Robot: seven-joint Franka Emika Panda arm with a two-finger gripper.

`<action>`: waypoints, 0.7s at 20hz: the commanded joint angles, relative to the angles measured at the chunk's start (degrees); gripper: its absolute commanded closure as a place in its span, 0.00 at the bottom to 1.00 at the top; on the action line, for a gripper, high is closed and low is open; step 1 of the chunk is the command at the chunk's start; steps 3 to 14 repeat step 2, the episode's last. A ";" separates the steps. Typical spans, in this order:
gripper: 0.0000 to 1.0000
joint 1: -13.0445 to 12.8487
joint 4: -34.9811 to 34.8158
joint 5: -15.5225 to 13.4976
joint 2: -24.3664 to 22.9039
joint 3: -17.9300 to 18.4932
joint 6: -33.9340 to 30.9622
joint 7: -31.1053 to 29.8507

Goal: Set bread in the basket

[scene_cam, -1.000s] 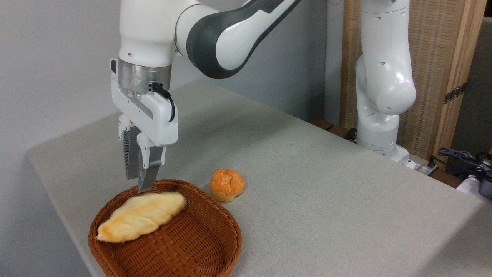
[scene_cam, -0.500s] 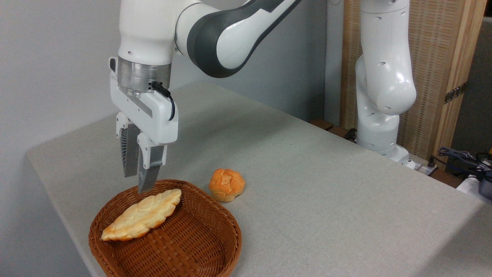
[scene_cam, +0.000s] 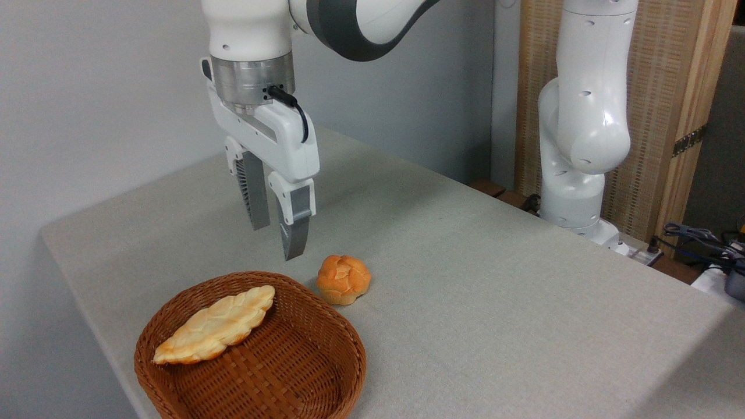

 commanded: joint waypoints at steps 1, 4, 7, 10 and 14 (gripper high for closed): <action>0.00 -0.48 -0.08 0.89 -0.19 0.32 -2.49 -2.66; 0.00 -0.39 -0.08 0.89 -0.19 0.23 -2.32 -3.28; 0.00 -0.39 -0.08 0.89 -0.19 0.23 -2.32 -3.28; 0.00 -0.39 -0.08 0.89 -0.19 0.23 -2.32 -3.28; 0.00 -0.39 -0.08 0.89 -0.19 0.23 -2.32 -3.28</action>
